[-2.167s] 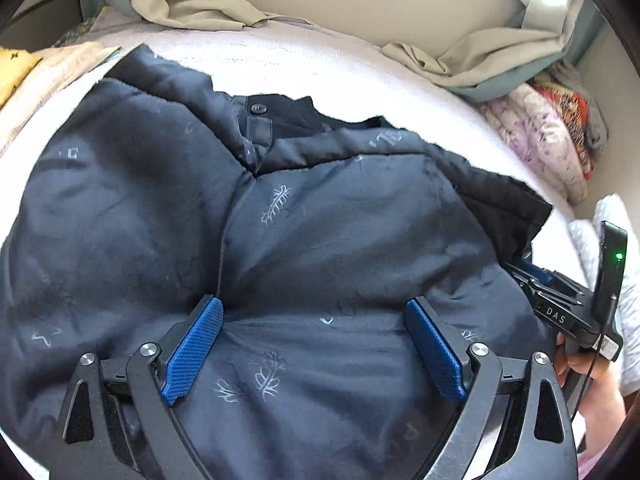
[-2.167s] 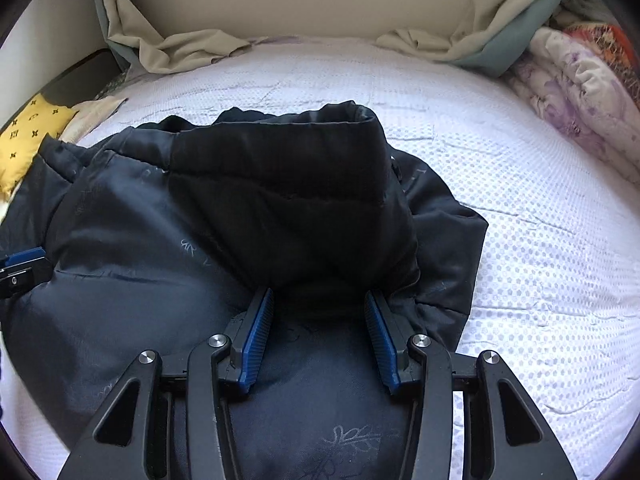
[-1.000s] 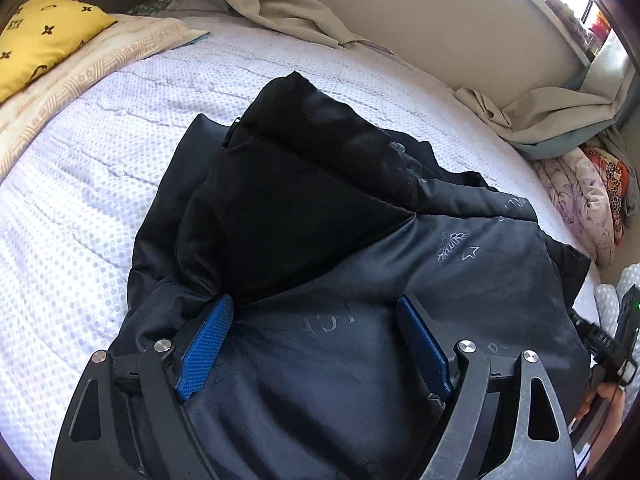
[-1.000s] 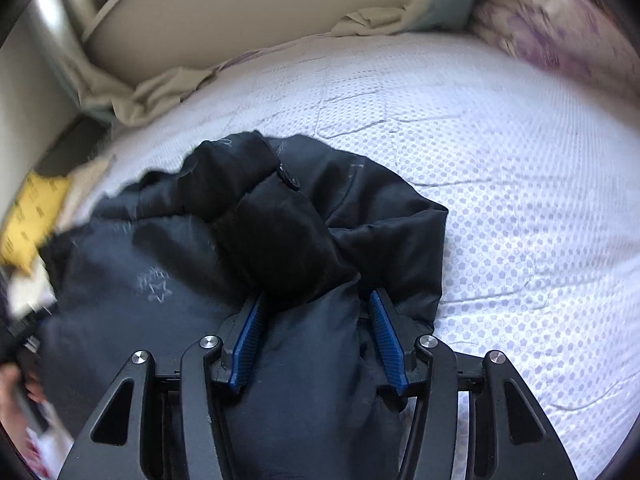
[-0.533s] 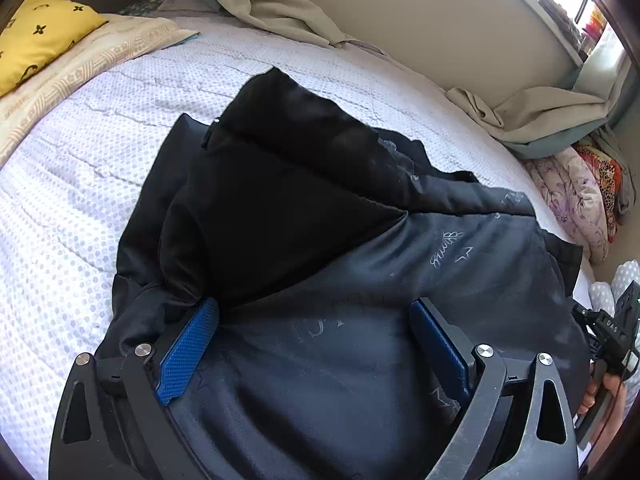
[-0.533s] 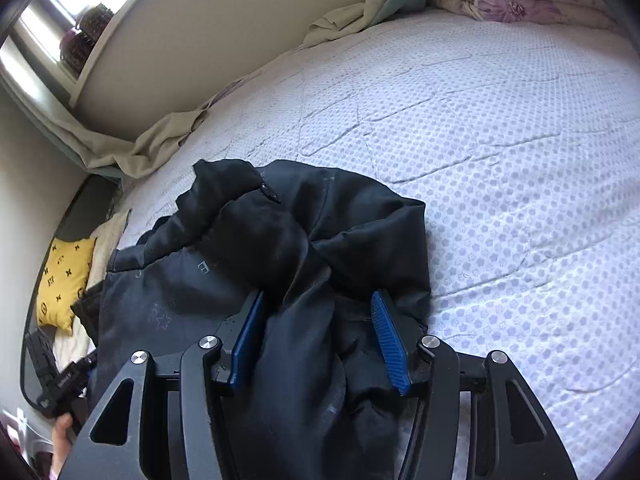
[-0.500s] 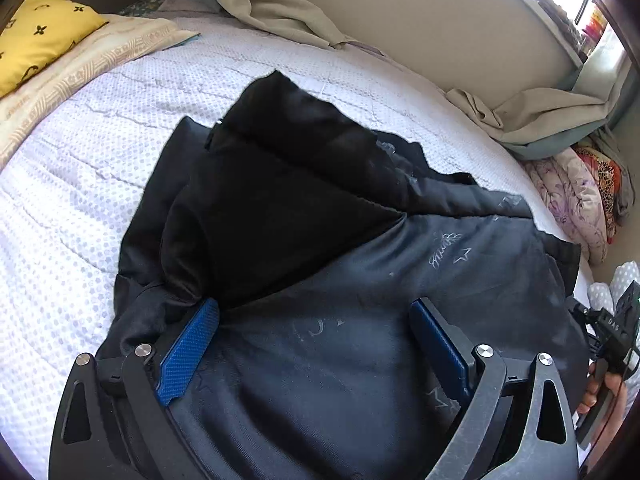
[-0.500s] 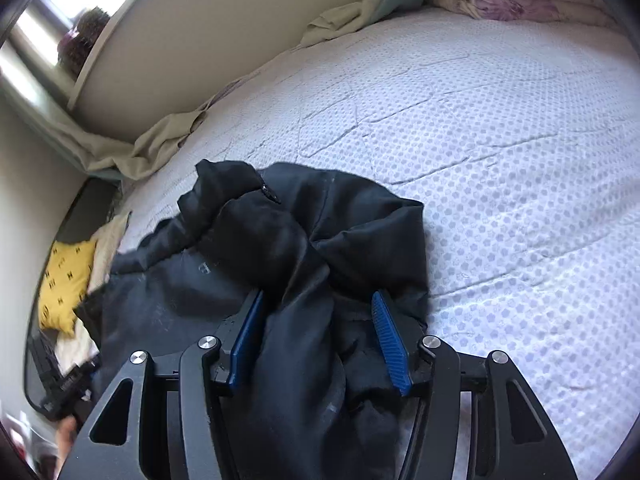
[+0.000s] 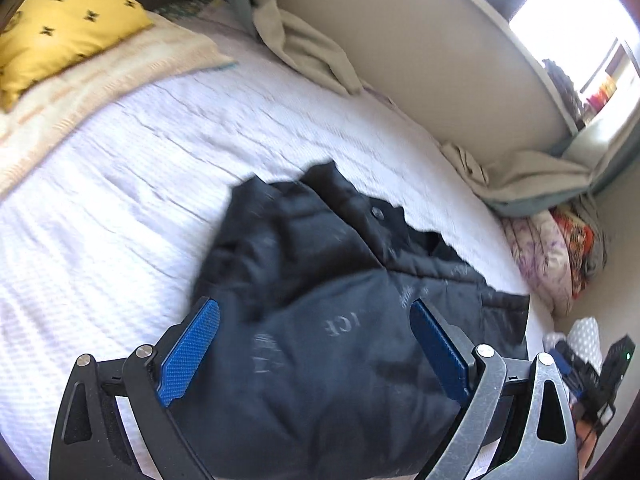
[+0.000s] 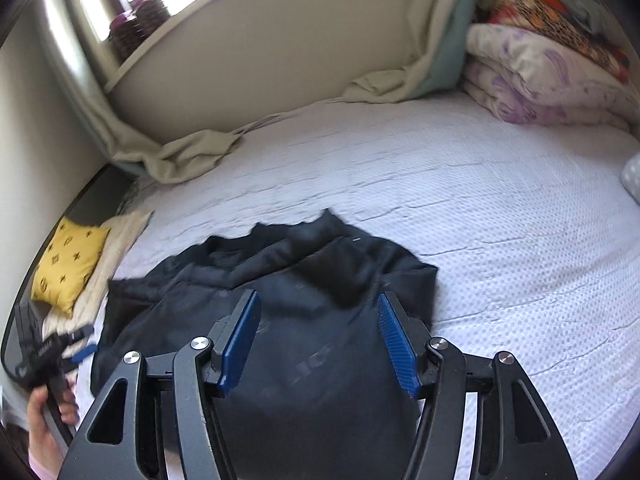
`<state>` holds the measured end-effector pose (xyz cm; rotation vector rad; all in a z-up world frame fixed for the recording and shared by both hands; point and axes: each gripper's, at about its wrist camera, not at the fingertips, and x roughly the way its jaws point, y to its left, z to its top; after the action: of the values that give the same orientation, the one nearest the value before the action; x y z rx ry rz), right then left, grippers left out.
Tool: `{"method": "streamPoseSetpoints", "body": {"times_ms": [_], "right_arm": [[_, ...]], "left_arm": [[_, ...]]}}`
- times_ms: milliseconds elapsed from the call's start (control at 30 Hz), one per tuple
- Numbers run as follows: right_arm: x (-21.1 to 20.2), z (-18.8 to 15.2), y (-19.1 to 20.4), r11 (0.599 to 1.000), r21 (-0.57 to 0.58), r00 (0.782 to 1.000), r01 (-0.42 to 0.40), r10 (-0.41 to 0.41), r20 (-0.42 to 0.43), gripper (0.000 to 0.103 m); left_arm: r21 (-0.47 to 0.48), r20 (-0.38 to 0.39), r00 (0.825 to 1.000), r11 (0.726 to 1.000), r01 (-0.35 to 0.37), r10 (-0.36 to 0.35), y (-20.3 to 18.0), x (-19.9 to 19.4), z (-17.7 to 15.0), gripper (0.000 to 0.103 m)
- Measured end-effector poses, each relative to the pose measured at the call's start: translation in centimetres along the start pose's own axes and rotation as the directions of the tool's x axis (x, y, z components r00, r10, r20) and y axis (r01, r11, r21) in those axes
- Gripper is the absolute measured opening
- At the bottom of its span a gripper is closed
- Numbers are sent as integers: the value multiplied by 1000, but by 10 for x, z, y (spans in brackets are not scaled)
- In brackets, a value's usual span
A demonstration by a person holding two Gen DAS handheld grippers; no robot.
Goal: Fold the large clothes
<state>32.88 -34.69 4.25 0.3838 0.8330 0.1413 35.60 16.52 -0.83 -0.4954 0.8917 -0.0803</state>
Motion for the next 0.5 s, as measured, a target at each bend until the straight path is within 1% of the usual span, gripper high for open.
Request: {"method": "streamPoseSetpoints", "body": {"times_ms": [100, 167, 300, 400, 433, 500], "right_arm": [[-9, -7, 19, 998, -53, 1000, -14, 14, -14, 59], [-16, -13, 29, 996, -86, 999, -29, 27, -22, 59], [-31, -27, 54, 988, -146, 998, -50, 46, -30, 59], [-39, -39, 65, 984, -157, 996, -85, 83, -23, 60], [-39, -44, 68, 983, -157, 996, -93, 90, -28, 60], [-30, -54, 74, 980, -167, 993, -104, 95, -64, 60]], "left_arm": [[-29, 20, 1000, 1000, -2, 3, 15, -17, 4, 98], [-54, 14, 1000, 999, -2, 3, 25, -24, 4, 98], [-104, -28, 1000, 995, 1, -4, 42, -36, -3, 98], [-140, -66, 998, 990, 13, -22, 51, -45, -15, 98], [-151, -74, 997, 988, 13, -25, 54, -48, -19, 98], [-182, -89, 996, 983, 4, -21, 62, -52, -31, 98]]}}
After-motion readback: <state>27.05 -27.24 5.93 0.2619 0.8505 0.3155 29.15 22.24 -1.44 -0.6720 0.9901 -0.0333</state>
